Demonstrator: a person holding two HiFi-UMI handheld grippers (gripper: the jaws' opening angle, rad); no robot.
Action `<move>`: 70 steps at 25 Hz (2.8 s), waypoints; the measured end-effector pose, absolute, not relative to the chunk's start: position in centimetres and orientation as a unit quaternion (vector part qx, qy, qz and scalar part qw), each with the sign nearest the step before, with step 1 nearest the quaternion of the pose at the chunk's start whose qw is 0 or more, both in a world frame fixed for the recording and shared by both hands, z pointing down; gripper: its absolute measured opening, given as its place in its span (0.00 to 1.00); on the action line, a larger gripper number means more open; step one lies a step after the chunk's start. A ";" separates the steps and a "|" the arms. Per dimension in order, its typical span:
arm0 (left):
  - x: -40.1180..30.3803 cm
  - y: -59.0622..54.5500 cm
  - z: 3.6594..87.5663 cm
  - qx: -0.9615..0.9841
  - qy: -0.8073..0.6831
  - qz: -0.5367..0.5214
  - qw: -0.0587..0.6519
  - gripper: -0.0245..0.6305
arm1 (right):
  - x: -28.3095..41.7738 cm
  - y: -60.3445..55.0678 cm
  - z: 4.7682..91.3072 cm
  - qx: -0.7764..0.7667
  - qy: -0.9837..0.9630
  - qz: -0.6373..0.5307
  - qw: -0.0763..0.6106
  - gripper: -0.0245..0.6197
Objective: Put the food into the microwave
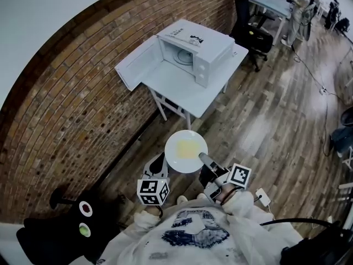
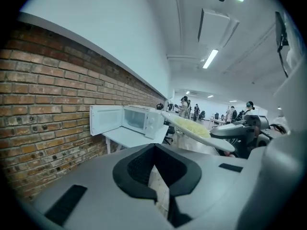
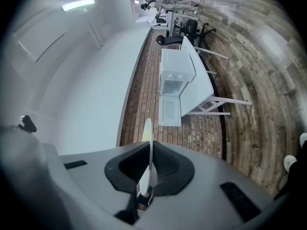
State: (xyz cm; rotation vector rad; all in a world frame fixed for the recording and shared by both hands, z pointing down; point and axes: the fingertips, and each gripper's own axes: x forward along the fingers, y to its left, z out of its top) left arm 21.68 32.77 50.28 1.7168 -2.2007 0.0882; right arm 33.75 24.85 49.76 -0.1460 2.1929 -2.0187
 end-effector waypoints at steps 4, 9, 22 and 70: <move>22.1 32.5 50.5 0.594 -0.785 0.031 0.173 0.05 | 33.9 24.2 50.1 -0.038 0.731 -0.678 0.071 0.08; 22.0 32.7 51.2 0.578 -0.795 0.030 0.180 0.05 | 33.6 23.7 50.9 -0.026 0.730 -0.680 0.060 0.08; 13.8 29.5 53.2 0.577 -0.793 0.029 0.194 0.05 | 25.9 20.5 52.5 -0.039 0.727 -0.684 0.048 0.08; -14.3 15.9 53.9 0.677 -0.708 0.044 0.194 0.05 | -0.6 10.6 52.4 -0.136 0.717 -0.673 0.118 0.08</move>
